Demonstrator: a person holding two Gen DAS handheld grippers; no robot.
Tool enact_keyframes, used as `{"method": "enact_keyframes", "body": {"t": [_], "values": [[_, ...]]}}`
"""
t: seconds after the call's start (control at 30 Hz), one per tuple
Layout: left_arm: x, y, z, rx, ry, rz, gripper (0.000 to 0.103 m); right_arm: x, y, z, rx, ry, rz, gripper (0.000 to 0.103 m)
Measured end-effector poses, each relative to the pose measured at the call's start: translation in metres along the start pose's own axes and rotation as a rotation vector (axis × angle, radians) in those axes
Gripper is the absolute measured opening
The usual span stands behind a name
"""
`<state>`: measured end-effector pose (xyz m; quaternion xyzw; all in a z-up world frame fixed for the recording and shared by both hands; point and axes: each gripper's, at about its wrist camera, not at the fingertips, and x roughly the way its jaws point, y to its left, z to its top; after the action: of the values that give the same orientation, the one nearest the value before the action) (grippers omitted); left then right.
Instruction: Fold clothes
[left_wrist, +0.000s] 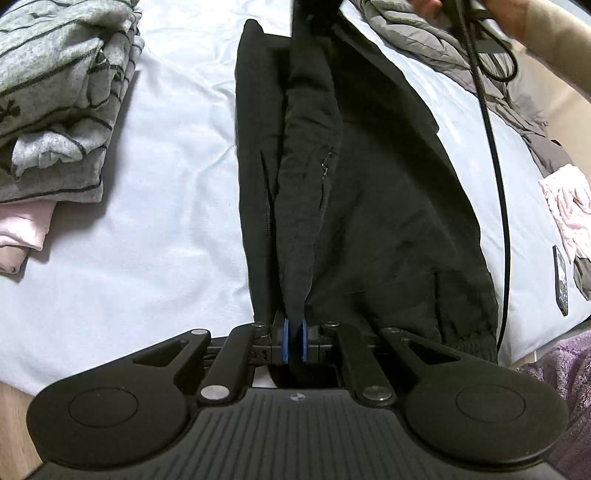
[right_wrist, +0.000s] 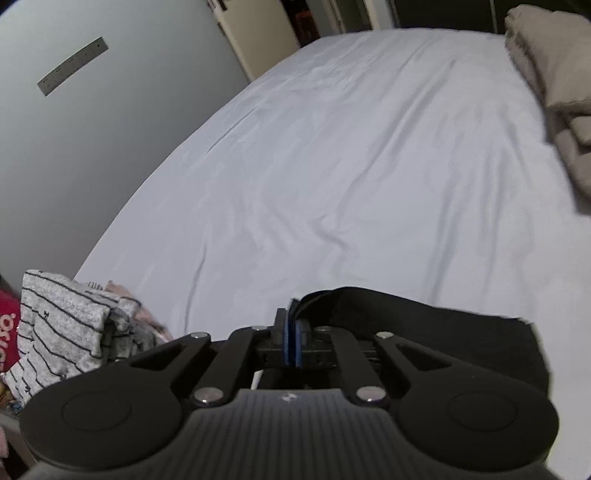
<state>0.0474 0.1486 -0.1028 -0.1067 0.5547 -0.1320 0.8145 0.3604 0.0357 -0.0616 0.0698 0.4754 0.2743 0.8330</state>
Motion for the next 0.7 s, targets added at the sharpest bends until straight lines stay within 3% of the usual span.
{"method": "enact_keyframes", "body": {"t": [0.07,0.1,0.13,0.17,0.2,0.3,0.43,0.47,0.53,0.7], "values": [[0.0,0.0,-0.001,0.002,0.004,0.002,0.005,0.002,0.002,-0.001,0.003,-0.002,0.006,0.011],[0.0,0.0,-0.001,0.001,0.005,0.003,0.005,0.001,0.001,0.0,0.016,-0.006,0.015,0.027],[0.0,0.0,-0.002,-0.001,0.005,0.002,0.005,-0.001,-0.001,0.0,0.032,-0.012,0.028,0.063],[-0.001,0.001,-0.002,-0.002,0.005,0.002,0.005,-0.006,-0.002,0.0,0.051,-0.032,0.038,0.072],[-0.002,0.001,-0.003,-0.002,0.005,0.003,0.005,-0.011,-0.004,0.0,0.063,-0.051,0.043,0.072],[0.008,-0.009,0.005,-0.002,0.004,0.008,0.005,-0.019,-0.007,-0.002,0.071,-0.068,0.041,0.072],[0.009,-0.01,0.005,-0.004,0.001,0.01,0.005,-0.013,-0.02,-0.021,0.051,-0.017,-0.02,0.069],[0.009,-0.01,0.005,-0.006,0.0,0.01,0.005,-0.012,-0.023,-0.026,0.046,-0.005,-0.036,0.063],[0.009,-0.009,0.004,-0.012,-0.002,0.009,0.005,-0.008,-0.03,-0.036,0.036,0.02,-0.066,0.024],[0.007,-0.008,0.003,-0.008,-0.006,0.011,0.005,-0.001,-0.046,-0.06,0.01,0.083,-0.142,0.012]]}}
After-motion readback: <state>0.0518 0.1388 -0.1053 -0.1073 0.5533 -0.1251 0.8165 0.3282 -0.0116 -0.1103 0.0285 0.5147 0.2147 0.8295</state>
